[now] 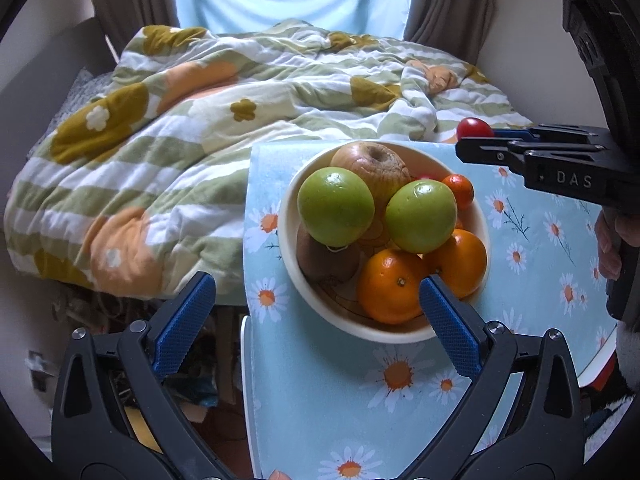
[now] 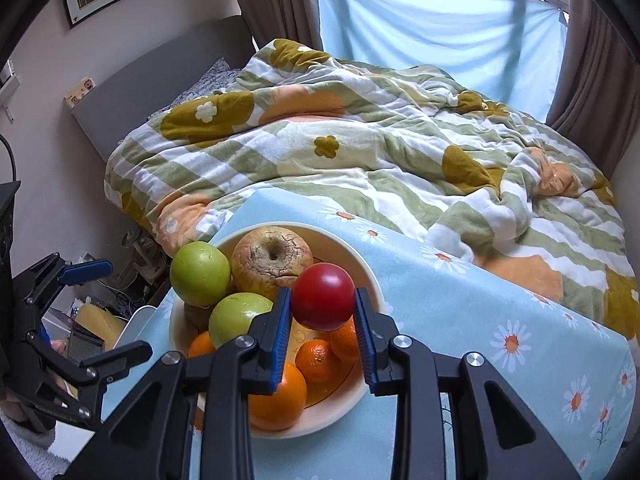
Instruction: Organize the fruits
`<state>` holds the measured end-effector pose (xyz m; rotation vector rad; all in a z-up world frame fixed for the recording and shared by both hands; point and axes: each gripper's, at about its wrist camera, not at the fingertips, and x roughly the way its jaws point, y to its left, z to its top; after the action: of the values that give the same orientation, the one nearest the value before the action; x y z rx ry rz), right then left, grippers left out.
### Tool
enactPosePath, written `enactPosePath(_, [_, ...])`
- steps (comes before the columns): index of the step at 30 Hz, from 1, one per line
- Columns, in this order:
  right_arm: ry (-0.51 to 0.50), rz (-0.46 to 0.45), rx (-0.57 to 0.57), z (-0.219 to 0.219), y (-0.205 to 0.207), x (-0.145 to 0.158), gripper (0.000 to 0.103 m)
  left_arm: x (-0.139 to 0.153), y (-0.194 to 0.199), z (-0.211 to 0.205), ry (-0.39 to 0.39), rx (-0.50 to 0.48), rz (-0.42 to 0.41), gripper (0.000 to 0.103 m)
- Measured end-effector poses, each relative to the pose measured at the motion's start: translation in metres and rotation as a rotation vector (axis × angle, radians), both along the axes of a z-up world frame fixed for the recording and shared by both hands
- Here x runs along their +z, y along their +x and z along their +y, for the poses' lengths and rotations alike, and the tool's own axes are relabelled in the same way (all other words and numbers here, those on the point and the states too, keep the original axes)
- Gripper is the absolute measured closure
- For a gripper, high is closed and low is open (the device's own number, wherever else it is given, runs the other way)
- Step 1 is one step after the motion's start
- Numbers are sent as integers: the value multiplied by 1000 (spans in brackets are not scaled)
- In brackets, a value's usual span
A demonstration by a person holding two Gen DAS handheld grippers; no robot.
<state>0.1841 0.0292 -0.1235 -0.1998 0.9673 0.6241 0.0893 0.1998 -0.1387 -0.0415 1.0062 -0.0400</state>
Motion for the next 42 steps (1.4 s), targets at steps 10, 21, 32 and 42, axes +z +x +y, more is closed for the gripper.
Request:
enactPosePath(10, [33,54,-26,-1,11,-12,61,-11,-4,-9,10,-22,27,0])
enactPosePath(21, [71,-8,-58,-18,-11,6,6,-1,-13,-26,39,-36,15,0])
enactPosePath(32, [75,-88,-176,-88,-55,79,1,72,-31,-86,94,-33,-69,0])
enactPosePath(42, [-58,-116,-380,-174,-110,118,1,120,-58,-145,69,26,-147,0])
